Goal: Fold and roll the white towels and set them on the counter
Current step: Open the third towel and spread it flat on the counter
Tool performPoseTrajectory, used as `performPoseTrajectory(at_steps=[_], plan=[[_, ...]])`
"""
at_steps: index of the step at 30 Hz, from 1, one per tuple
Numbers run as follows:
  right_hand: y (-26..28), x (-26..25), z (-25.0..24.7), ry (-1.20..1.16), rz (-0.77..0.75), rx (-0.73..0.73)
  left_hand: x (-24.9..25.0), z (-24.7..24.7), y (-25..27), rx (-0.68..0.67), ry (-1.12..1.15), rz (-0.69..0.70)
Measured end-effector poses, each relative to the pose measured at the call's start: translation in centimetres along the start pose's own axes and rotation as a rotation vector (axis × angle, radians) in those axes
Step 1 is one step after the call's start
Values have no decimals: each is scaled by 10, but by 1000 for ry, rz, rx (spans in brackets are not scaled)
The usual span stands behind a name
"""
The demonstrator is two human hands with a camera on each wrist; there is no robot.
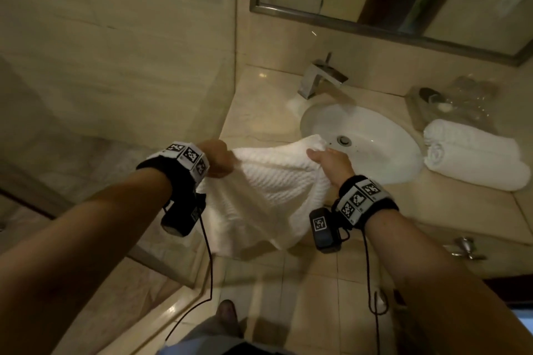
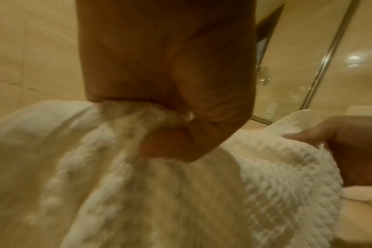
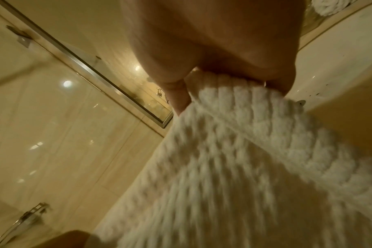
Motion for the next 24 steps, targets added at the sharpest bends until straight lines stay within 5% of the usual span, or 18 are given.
performPoseTrajectory(at_steps=[10,18,24], plan=[[0,-10,7,102,-45,6,-11,-26,6,167,-391,-100],[-13,-28,-1,270,-164,56,-16,-66,-3,498,-142,-61],[-30,-37,-5,202,-256,208,-8,-94,-15,893,136,39]])
Point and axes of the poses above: each hand's wrist, its own y-axis away from the middle knuckle, its own z-axis out of the palm, x = y × z, the point moved 4 cm from there along -y, towards the middle knuckle, and after that the axes turned 10 degrees about -y, right-handed, at the moved point
